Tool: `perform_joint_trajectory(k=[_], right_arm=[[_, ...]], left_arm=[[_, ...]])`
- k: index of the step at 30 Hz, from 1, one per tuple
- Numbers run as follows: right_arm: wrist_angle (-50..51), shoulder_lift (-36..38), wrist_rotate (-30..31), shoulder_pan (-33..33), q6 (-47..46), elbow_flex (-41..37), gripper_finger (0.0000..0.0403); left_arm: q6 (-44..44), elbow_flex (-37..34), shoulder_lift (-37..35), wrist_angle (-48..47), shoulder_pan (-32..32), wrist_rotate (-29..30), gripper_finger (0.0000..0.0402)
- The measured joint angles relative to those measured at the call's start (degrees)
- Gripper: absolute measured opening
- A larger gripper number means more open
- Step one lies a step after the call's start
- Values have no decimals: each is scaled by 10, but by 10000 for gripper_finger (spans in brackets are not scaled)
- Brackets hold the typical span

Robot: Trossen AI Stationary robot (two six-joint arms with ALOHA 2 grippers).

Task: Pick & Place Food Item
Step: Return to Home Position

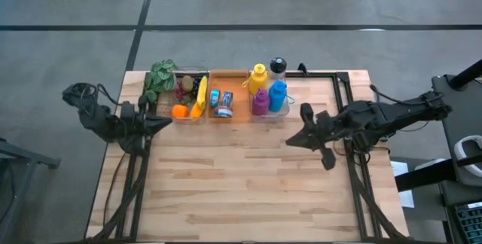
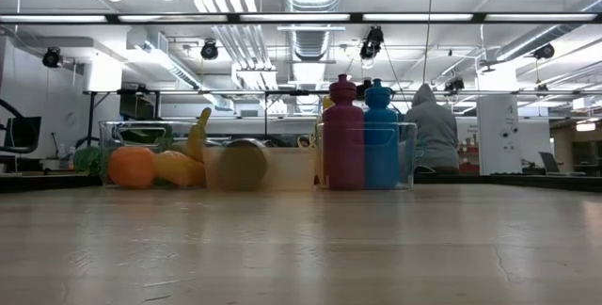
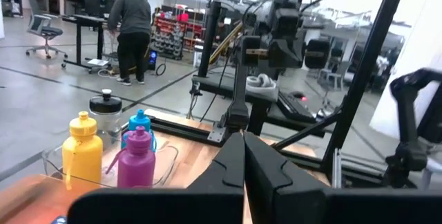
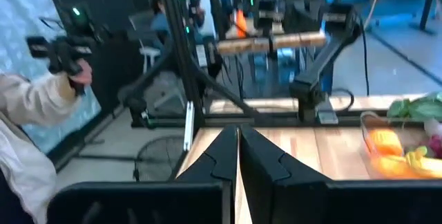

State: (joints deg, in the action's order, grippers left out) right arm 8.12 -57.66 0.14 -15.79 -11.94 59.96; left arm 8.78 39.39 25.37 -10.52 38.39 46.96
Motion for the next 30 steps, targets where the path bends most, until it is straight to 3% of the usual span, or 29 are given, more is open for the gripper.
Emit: perform_joint_trajectory(k=[12, 20, 30], right_arm=[[-119, 146, 31, 0, -1, -155, 13], [-119, 227, 88, 0, 1, -213, 13], [-135, 315, 106, 0, -12, -280, 13]], left_arm=[[-12, -52, -69, 26, 0, 0, 0], [-28, -74, -113, 29, 0, 0, 0], [-45, -92, -174, 31, 0, 0, 0]])
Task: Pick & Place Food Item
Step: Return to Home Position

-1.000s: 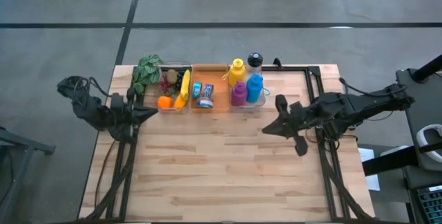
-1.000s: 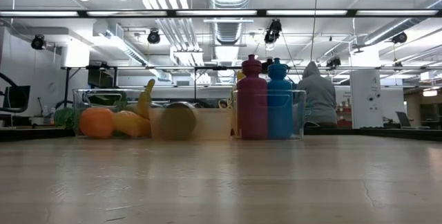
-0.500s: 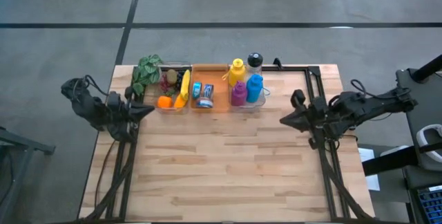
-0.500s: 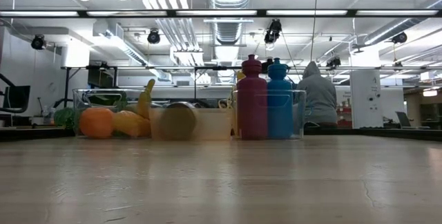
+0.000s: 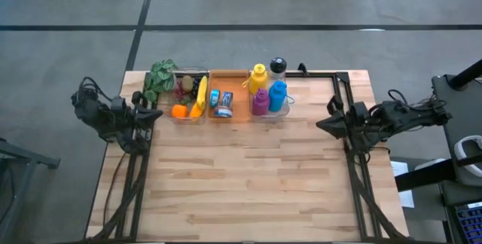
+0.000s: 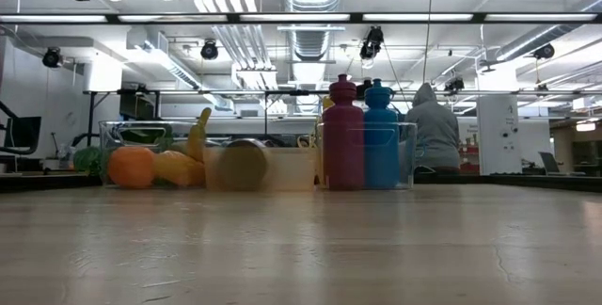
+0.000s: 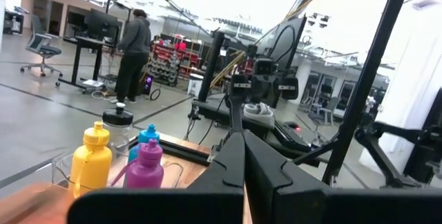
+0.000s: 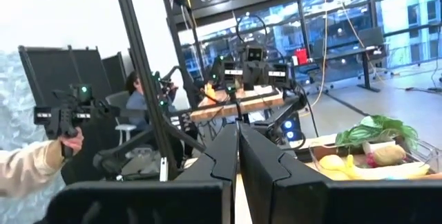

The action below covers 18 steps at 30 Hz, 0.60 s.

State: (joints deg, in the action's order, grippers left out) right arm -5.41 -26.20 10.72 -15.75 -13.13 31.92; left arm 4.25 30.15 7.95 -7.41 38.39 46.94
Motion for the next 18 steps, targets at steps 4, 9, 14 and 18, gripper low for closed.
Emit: perform_joint_trajectory(k=[4, 9, 14, 18], right_arm=[[-1, 32, 15, 0, -2, -17, 13], [-1, 78, 26, 0, -3, -38, 13], [-1, 121, 40, 0, -2, -60, 13], [-1, 156, 47, 0, -1, -75, 13]], left_arm=[[0, -16, -28, -1, 0, 0, 0], [-12, -43, -67, 4, 0, 0, 1], [-22, -60, -80, 6, 0, 2, 1], [-24, -62, -80, 6, 0, 0, 1]])
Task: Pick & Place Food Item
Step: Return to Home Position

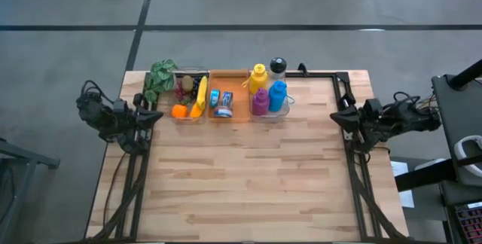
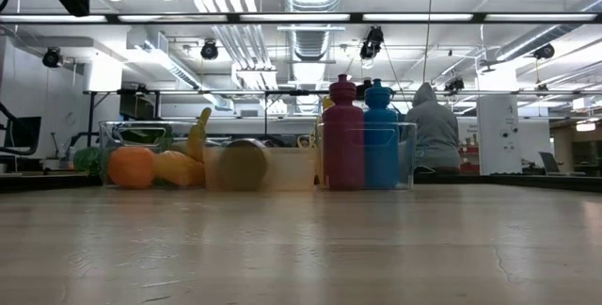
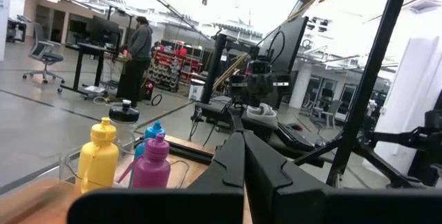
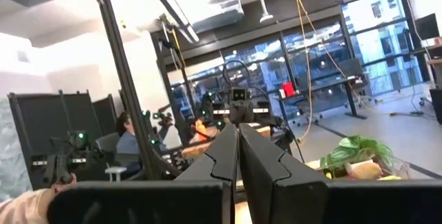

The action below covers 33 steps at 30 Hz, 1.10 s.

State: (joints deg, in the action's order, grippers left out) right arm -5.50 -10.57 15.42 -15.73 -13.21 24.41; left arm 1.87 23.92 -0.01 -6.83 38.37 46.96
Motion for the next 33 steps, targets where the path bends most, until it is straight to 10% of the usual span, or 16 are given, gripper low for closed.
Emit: perform_joint_trajectory(k=[19, 33], right_arm=[[-57, 102, 28, 0, 1, -111, 13], [-174, 102, 26, 0, -8, -239, 13]], left_arm=[[-4, -8, 0, -7, 0, 0, 1], [-2, -149, 0, 114, 0, 29, 1]])
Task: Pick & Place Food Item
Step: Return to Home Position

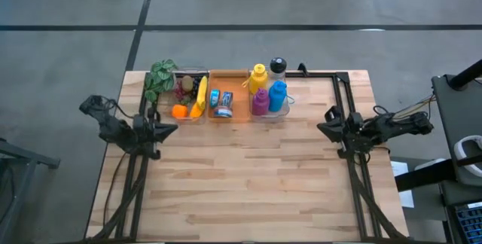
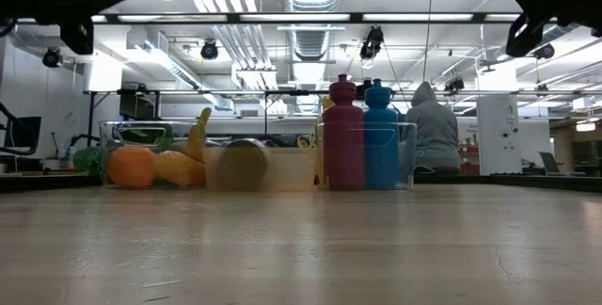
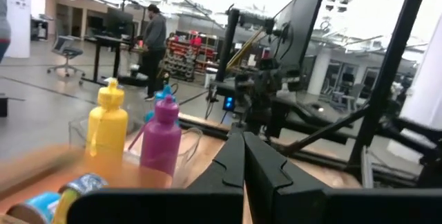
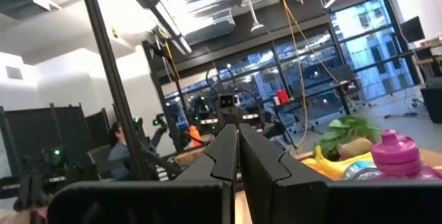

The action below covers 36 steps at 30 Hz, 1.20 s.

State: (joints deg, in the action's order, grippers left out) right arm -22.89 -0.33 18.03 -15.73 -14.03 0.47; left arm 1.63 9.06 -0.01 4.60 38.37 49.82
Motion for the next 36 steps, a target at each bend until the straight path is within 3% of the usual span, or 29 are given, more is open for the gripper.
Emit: perform_joint_trajectory(k=[5, 12, 20, 28, 36], right_arm=[[6, -2, -5, 0, 48, 0, 13], [30, -2, -2, 0, 34, 0, 13], [41, -2, -1, 0, 64, 0, 13], [126, -2, 0, 0, 100, 0, 13], [181, -3, 0, 0, 101, 1, 13]], left_arm=[[13, -38, 0, 14, 0, 7, 1], [18, -88, 0, 59, 0, 13, 1], [16, -88, 1, 40, 0, 16, 1], [15, -88, 2, -17, 0, 22, 5], [14, -88, 4, -15, 0, 23, 15]])
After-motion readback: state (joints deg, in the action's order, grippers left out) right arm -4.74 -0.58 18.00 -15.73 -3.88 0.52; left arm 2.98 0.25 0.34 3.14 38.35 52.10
